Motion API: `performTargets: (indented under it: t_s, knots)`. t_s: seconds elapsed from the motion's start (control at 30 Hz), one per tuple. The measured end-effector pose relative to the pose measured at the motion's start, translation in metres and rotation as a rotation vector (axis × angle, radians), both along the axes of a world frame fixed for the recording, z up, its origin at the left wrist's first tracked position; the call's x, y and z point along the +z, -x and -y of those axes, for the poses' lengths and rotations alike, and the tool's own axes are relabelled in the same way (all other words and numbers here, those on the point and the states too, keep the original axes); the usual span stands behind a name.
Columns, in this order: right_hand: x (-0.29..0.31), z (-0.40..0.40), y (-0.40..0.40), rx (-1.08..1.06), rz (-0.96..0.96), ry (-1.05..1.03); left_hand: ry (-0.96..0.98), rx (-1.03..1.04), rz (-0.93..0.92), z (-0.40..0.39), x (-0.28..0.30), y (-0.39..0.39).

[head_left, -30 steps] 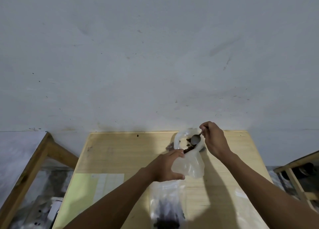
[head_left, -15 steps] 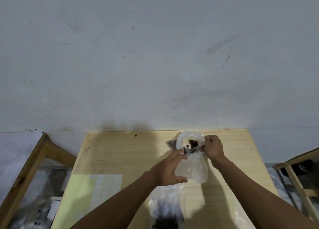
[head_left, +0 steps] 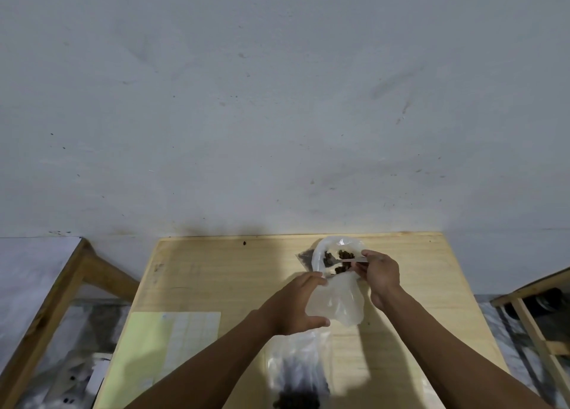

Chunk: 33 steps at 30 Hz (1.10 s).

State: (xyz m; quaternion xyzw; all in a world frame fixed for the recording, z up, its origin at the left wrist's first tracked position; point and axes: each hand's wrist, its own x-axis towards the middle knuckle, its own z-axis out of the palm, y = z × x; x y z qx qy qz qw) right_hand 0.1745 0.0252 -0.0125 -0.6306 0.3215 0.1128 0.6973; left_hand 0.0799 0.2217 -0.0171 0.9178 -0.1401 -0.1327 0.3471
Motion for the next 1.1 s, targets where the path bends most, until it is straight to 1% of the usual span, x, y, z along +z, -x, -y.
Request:
performTargets:
  t_s: [0.13,0.27,0.4,0.5,0.63,0.9,1.0,1.1]
  knots:
    - [0.006,0.019,0.002,-0.047,0.065,0.058,-0.038,0.104,0.006,-0.009,0.004,0.003]
    - [0.019,0.037,0.003,-0.085,0.138,0.073,-0.096,0.235,0.019,-0.017,0.004,0.002]
    - [0.042,0.047,0.007,-0.078,0.244,0.083,-0.153,0.300,0.035,-0.021,0.006,-0.001]
    - [0.061,0.045,0.011,-0.029,0.323,0.090,-0.177,0.321,0.043,-0.021,0.009,-0.003]
    - [0.074,0.035,0.019,0.104,0.423,0.161,-0.163,0.320,0.049,-0.017,0.012,-0.006]
    - [0.086,0.012,0.039,0.497,0.640,0.377,-0.097,0.328,0.059,-0.012,0.015,-0.007]
    - [0.088,0.011,0.040,0.497,0.701,0.409,-0.085,0.343,0.030,-0.013,0.014,-0.006]
    - [0.080,0.017,0.035,0.363,0.696,0.419,-0.091,0.356,-0.004,-0.016,0.009,-0.003]
